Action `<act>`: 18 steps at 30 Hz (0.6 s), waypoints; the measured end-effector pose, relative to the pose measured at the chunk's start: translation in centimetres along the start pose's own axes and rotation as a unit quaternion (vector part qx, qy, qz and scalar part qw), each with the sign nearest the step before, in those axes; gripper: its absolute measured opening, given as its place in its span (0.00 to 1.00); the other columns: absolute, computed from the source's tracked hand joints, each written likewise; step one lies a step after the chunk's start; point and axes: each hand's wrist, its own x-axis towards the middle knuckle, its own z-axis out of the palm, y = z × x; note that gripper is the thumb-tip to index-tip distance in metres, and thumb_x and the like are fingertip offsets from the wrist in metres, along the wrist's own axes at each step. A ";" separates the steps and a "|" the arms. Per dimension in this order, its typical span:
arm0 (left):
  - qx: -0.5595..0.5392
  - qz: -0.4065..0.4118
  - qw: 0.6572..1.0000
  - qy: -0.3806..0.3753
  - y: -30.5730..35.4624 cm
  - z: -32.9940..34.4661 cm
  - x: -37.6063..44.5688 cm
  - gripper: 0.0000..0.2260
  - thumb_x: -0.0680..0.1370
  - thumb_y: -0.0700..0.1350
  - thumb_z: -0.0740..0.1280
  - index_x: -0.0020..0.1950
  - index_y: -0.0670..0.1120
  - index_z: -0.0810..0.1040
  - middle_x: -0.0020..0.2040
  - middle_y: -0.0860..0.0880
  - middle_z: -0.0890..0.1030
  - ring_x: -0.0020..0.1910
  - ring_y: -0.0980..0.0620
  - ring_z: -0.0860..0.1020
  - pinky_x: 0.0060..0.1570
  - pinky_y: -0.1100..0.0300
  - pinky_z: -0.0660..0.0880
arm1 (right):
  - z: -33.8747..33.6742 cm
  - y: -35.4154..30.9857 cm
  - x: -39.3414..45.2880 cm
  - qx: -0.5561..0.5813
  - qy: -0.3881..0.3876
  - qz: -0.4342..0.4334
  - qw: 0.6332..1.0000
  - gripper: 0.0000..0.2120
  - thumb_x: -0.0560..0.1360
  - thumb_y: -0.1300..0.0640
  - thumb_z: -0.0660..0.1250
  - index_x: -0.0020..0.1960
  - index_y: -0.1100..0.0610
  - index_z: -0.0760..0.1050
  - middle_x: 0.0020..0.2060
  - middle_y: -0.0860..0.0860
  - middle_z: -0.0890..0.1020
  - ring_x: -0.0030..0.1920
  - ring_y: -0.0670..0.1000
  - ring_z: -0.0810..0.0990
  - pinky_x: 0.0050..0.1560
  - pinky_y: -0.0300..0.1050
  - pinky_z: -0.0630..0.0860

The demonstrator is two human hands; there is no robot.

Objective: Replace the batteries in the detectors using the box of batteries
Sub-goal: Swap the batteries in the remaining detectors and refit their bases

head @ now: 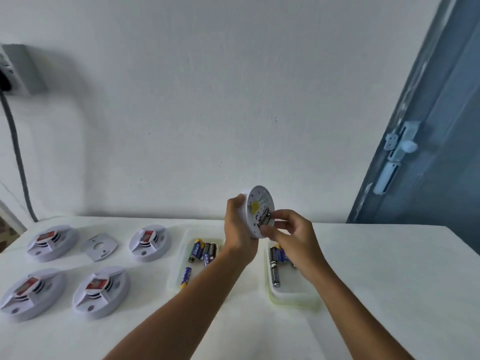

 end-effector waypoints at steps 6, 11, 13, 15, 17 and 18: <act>0.057 0.026 0.998 -0.014 -1.0 0.4 0.1 0.16 0.77 0.54 0.57 0.46 0.45 0.79 0.44 0.42 0.78 0.45 0.44 0.78 0.39 0.55 0.76 | -0.9 0.3 0.3 0.048 -0.022 0.042 0.998 0.14 0.66 0.64 0.77 0.48 0.61 0.76 0.42 0.54 0.85 0.44 0.53 0.84 0.48 0.52 0.82; 0.122 0.078 0.989 -0.022 -1.0 0.1 0.2 0.26 0.64 0.59 0.64 0.54 0.43 0.79 0.48 0.40 0.78 0.48 0.43 0.77 0.43 0.51 0.75 | -0.9 0.6 0.4 0.103 0.005 0.058 0.993 0.12 0.66 0.68 0.76 0.44 0.64 0.74 0.36 0.57 0.84 0.40 0.56 0.84 0.46 0.52 0.82; 0.142 0.102 0.984 -0.026 -1.1 -0.1 0.3 0.26 0.63 0.59 0.64 0.55 0.45 0.80 0.48 0.40 0.79 0.49 0.43 0.77 0.44 0.49 0.74 | -0.7 0.7 0.4 0.103 0.033 0.056 0.993 0.11 0.66 0.68 0.76 0.43 0.65 0.75 0.34 0.57 0.83 0.38 0.55 0.83 0.46 0.52 0.82; 0.158 0.118 0.980 -0.025 -1.1 -0.5 0.5 0.22 0.64 0.58 0.63 0.52 0.48 0.81 0.48 0.42 0.80 0.49 0.45 0.78 0.45 0.49 0.75 | -0.1 0.6 0.3 0.097 0.063 0.059 0.992 0.10 0.67 0.69 0.75 0.42 0.64 0.75 0.36 0.59 0.83 0.38 0.55 0.82 0.44 0.51 0.82; 0.179 0.125 0.976 -0.021 -1.2 -0.8 0.6 0.19 0.65 0.57 0.63 0.51 0.51 0.81 0.48 0.44 0.80 0.49 0.46 0.78 0.46 0.49 0.76 | 0.1 0.3 0.2 0.157 0.082 0.092 0.980 0.09 0.68 0.72 0.72 0.41 0.62 0.75 0.37 0.59 0.82 0.37 0.54 0.82 0.43 0.49 0.81; 0.183 0.123 0.975 -0.019 -1.3 -1.0 0.7 0.18 0.67 0.56 0.63 0.52 0.51 0.81 0.48 0.45 0.80 0.49 0.46 0.78 0.47 0.49 0.76 | 0.0 0.2 0.3 0.214 0.084 0.115 0.966 0.09 0.69 0.73 0.70 0.40 0.62 0.74 0.36 0.58 0.81 0.37 0.54 0.81 0.42 0.48 0.80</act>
